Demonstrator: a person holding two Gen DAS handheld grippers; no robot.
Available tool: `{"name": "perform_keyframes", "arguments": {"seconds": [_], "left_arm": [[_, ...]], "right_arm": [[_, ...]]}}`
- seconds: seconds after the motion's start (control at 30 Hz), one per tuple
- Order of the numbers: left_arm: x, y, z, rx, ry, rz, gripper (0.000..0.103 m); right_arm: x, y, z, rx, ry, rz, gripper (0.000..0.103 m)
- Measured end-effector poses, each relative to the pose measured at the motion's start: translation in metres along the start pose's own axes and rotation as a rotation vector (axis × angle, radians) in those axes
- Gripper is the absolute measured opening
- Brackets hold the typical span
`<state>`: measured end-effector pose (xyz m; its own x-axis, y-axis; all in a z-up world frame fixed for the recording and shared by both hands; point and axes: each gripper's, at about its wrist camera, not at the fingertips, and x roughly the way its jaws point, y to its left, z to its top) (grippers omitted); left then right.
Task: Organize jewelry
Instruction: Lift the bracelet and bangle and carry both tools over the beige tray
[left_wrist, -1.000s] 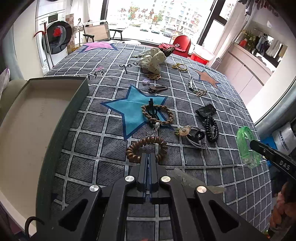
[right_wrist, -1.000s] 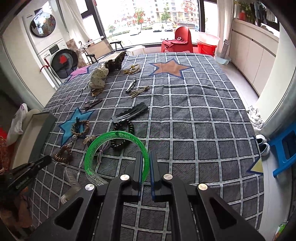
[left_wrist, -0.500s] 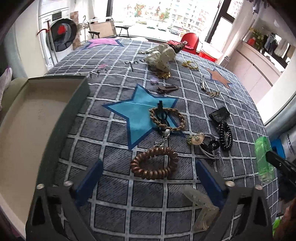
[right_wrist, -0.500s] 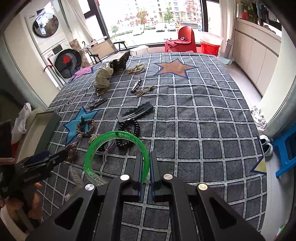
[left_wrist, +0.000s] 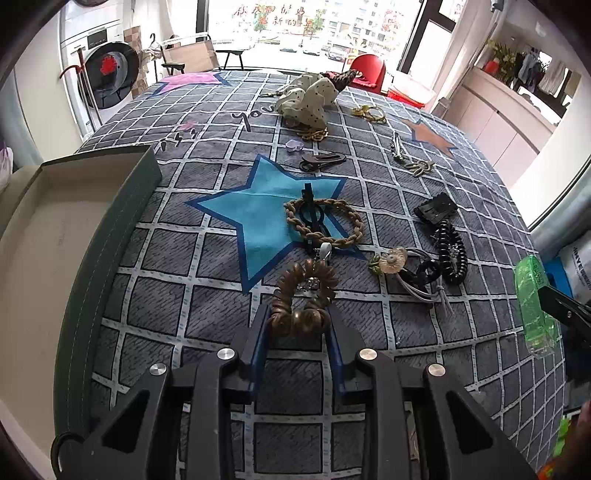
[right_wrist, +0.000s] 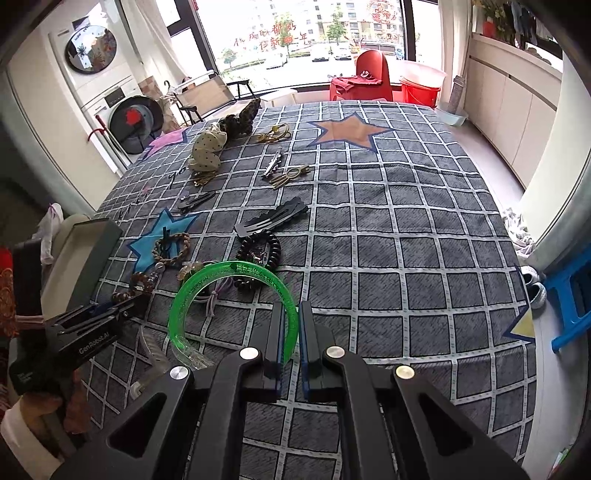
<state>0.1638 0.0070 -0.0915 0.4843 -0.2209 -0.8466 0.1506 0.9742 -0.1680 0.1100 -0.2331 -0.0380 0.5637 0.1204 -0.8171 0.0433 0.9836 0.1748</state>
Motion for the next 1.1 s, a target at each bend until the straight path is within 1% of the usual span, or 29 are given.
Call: {"name": "perform_keyframes", "arguments": {"seconds": [0.2,0.33,0.5,0.6,0.83,1.0,1.1], "left_arm": [[-0.019,-0.002,-0.003,0.004,-0.04,-0.02,0.03],[-0.044,-0.005,-0.006,0.018,-0.082,-0.039,0.03],[-0.072,-0.002,-0.011,0.022,-0.12,-0.057,0.03],[-0.087,0.005,-0.013,0.011,-0.14,-0.056,0.03],[-0.12,0.04,-0.015,-0.027,-0.186,-0.038,0.03],[-0.136,0.073,-0.012,-0.06,-0.217,-0.013,0.03],[-0.14,0.094,-0.012,-0.086,-0.223,0.006,0.03]], "right_arm": [[-0.005,0.003,-0.004,0.003,-0.004,0.011,0.007],[-0.012,0.008,-0.007,-0.004,-0.008,0.019,0.007],[-0.022,0.023,-0.008,-0.02,-0.014,0.04,0.007],[-0.027,0.036,-0.008,-0.04,-0.02,0.055,0.007],[-0.032,0.078,-0.001,-0.095,-0.027,0.094,0.007],[-0.029,0.119,0.009,-0.156,-0.03,0.13,0.007],[-0.024,0.15,0.016,-0.2,-0.029,0.158,0.007]]}}
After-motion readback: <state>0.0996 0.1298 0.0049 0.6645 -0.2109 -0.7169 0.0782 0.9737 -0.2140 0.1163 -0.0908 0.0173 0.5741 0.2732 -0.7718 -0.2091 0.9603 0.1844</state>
